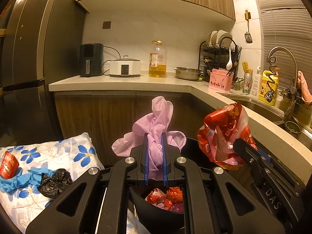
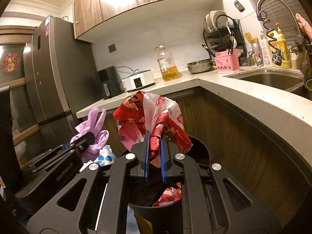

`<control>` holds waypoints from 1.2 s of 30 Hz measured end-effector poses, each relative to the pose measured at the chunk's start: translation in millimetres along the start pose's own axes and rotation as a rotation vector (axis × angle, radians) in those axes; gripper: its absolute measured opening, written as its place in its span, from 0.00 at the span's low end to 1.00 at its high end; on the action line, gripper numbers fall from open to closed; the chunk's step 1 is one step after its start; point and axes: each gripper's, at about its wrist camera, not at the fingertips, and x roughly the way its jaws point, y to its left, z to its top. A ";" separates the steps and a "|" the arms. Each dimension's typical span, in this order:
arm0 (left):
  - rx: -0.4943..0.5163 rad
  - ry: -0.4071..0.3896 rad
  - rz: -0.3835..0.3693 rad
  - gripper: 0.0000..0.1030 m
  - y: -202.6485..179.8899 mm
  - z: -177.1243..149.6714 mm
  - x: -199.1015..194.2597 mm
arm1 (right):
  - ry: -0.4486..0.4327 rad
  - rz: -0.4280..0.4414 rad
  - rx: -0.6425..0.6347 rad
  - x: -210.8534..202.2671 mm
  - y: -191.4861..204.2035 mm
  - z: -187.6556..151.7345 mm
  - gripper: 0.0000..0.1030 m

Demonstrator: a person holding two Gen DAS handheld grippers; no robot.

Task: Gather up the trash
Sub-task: 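Open both tools to drop the pink glove and wrapper into the bin, then move both tools back over the table toward the black bag and blue glove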

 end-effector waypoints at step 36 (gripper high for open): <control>-0.040 0.065 0.142 0.86 37.2 -26.6 1.9 | 0.060 -0.055 0.023 6.7 -14.7 -9.7 0.61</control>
